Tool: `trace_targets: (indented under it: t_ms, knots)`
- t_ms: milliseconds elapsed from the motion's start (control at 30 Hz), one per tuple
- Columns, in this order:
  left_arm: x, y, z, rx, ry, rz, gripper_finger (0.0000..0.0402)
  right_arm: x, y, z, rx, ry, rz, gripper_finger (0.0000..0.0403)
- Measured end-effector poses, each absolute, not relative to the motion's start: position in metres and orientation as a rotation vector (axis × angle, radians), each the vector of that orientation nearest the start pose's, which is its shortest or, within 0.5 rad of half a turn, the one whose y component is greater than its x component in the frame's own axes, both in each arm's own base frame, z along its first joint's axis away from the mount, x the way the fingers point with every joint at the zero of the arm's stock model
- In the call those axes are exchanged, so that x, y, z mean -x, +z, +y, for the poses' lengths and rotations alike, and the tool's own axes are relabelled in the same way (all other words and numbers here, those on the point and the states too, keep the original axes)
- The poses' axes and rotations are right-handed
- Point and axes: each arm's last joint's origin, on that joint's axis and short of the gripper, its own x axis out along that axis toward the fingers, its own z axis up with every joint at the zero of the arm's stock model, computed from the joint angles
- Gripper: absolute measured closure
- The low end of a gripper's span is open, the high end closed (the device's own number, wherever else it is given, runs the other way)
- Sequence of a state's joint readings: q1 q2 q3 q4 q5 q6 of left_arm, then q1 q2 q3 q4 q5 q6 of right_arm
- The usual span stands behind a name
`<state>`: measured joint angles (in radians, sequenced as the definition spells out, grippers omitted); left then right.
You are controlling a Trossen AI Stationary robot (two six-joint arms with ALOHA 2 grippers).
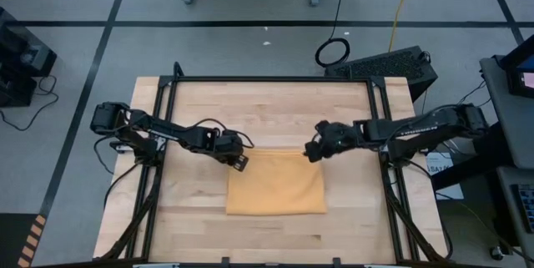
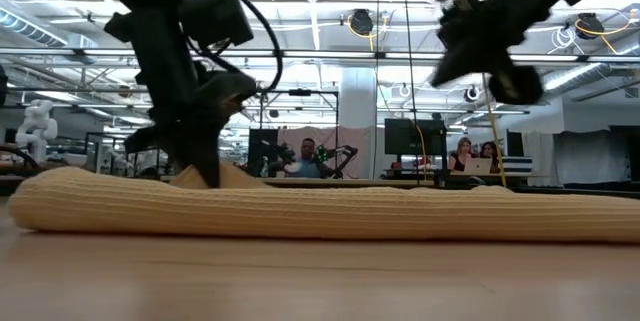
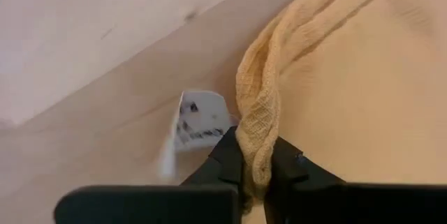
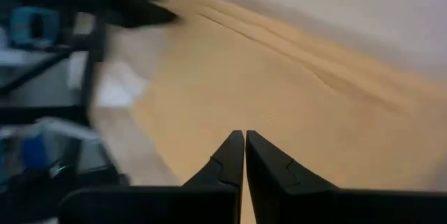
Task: Roll towel
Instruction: Fold the yellow towel in
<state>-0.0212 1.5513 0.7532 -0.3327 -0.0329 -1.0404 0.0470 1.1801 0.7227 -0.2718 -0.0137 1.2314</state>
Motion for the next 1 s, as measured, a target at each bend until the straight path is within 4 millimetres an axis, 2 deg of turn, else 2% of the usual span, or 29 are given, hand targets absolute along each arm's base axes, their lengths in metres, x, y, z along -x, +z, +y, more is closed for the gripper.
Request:
trace_targets:
  t_ms: [200,300,367,600,733,1000]
  knots:
    - [-0.274,0.149,-0.005,0.907,0.566,0.984,0.0380,-0.216,0.210,0.041,-1.322,-0.671,0.865,0.0394]
    - [-0.274,0.148,-0.005,0.904,0.563,0.986,0.0380,-0.211,0.198,0.045,-1.364,-0.847,0.905,0.0394]
    - [-0.274,0.149,-0.005,0.902,0.560,0.985,0.0380,-0.213,0.191,0.044,-1.339,-0.902,0.918,0.0394]
    - [-0.274,0.149,-0.005,0.901,0.560,0.985,0.0380,-0.241,0.155,0.031,-1.293,-0.948,0.956,0.0394]
    - [-0.274,0.149,-0.007,0.909,0.553,0.992,0.0380,-0.246,0.137,0.021,-1.267,-1.009,1.014,0.0394]
    - [-0.272,0.149,-0.030,1.038,0.624,0.972,0.0381,-0.254,0.136,-0.012,-1.182,-0.960,0.954,0.0394]
